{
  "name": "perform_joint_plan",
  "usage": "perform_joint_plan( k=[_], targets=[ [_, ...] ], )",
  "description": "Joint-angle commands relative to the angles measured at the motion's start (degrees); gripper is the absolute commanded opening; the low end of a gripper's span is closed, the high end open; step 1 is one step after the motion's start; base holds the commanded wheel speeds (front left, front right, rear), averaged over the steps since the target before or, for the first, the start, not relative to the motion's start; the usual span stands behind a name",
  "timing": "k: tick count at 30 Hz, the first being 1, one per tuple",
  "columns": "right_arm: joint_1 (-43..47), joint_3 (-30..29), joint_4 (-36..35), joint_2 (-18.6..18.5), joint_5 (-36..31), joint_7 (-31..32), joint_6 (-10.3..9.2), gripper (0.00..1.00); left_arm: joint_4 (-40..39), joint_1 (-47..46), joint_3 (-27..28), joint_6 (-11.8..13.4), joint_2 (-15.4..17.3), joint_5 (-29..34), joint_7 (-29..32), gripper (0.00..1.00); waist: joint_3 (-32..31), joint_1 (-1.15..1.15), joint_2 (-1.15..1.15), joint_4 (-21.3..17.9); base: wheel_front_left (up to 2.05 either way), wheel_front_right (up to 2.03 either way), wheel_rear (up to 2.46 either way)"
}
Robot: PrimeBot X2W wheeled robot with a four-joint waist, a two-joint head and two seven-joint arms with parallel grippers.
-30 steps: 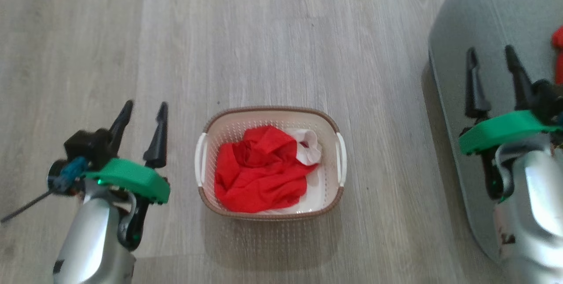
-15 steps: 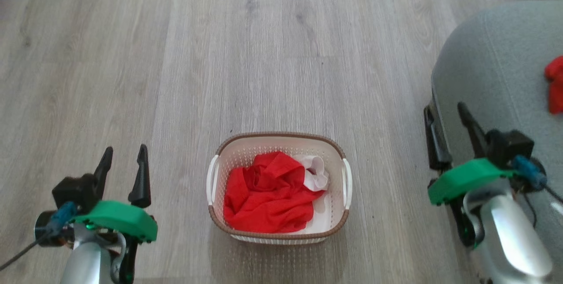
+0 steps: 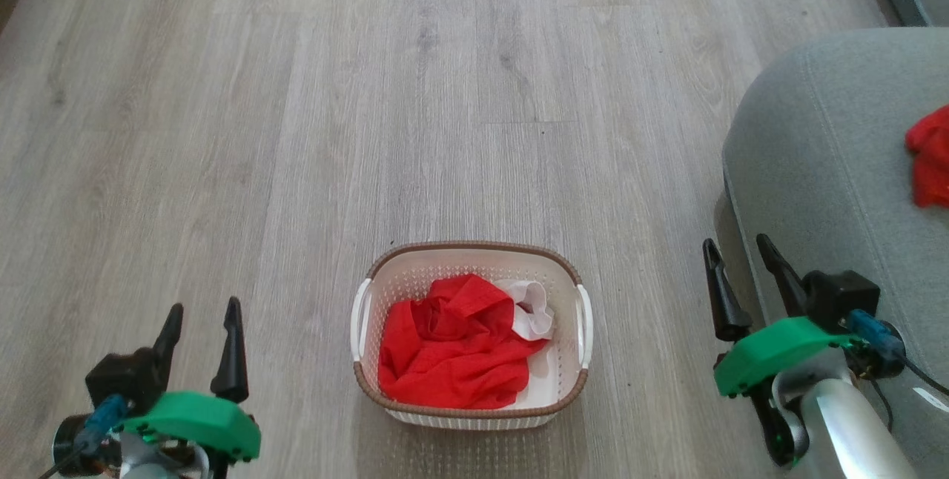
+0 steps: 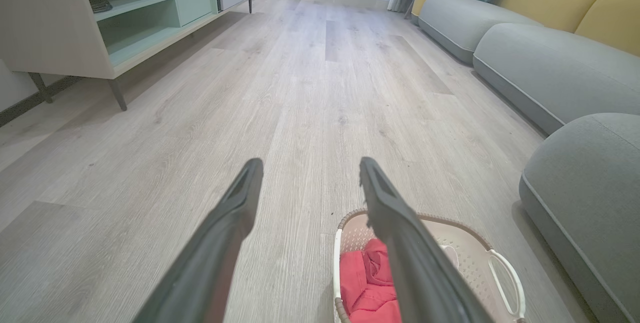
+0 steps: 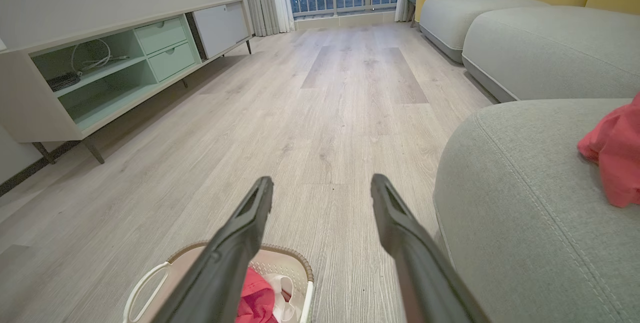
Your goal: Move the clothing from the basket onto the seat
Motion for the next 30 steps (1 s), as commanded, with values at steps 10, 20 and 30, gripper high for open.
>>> perform_joint_plan(
  k=[10,20,30],
  targets=[
    [-2.5,0.54,-2.52,0.27,-0.36,-0.38,-0.02,1.0,-1.6,-2.47,-0.19,-0.07,0.16,-0.57,-0.31,1.0,3.36,0.01,0.0,-0.23,0.0,0.0,0.0],
    [-9.89,0.08,-5.9,1.69,-2.7,-0.38,-0.02,1.0,0.57,-9.18,-5.73,-0.07,0.16,-2.49,-0.31,1.0,16.56,0.01,0.0,-2.1,0.0,0.0,0.0],
    [-19.86,0.69,-10.84,2.73,-7.45,-0.38,-0.02,1.0,7.16,-24.3,-14.67,-0.07,1.82,-5.93,-0.31,1.0,35.84,0.01,0.0,-5.52,0.0,0.0,0.0]
  ],
)
